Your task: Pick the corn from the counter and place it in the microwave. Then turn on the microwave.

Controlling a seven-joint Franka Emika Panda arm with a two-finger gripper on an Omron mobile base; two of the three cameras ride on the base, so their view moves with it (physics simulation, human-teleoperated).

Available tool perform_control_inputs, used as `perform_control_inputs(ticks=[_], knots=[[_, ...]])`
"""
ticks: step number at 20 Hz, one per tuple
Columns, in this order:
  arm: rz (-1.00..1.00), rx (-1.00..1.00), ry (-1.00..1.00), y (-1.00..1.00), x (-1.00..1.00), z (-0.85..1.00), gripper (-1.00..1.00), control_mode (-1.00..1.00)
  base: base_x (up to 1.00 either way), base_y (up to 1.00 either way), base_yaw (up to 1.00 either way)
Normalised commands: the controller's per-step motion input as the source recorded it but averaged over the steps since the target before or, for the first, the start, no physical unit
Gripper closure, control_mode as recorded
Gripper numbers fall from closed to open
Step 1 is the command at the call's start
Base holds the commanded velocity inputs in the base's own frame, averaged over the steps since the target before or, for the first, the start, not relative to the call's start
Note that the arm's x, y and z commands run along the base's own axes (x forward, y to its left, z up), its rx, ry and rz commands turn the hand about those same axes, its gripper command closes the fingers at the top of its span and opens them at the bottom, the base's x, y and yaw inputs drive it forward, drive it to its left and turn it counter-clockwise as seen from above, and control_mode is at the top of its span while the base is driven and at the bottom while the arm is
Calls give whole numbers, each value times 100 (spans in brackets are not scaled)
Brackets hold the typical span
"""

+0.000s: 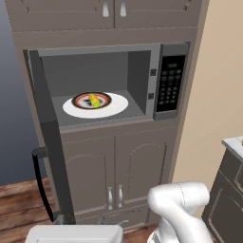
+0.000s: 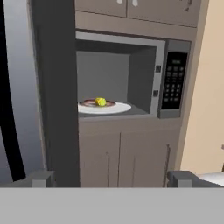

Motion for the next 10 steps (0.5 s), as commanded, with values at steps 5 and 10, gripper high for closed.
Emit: perform_control_inputs(ticks=[5, 10], knots=[[-7, 0, 0, 43, 25, -32, -100, -100, 0, 0, 0], [-7, 0, 0, 44, 22, -33, -100, -100, 0, 0, 0]])
